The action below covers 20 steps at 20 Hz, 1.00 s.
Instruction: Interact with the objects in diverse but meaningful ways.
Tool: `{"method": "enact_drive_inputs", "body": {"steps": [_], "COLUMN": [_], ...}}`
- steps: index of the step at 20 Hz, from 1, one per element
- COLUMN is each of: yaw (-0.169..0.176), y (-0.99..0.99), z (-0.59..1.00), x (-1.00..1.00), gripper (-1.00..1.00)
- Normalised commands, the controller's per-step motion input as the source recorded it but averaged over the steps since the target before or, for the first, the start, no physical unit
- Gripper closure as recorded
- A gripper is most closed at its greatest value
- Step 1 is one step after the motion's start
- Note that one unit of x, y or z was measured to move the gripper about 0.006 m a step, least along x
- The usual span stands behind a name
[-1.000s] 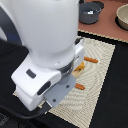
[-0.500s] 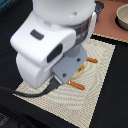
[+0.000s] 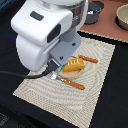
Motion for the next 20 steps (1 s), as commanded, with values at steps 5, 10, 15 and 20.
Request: {"method": "enact_drive_inputs", "body": {"steps": [5,10,15,20], "yaw": [0.028,0.041,0.053,0.055], "y": [0.51,0.53,0.48,0.46], "z": [-0.41,-0.54,-0.74,-0.76], "x": [-0.9,-0.86,-0.88,-0.89], "gripper": [1.0,1.0,1.0,1.0]}}
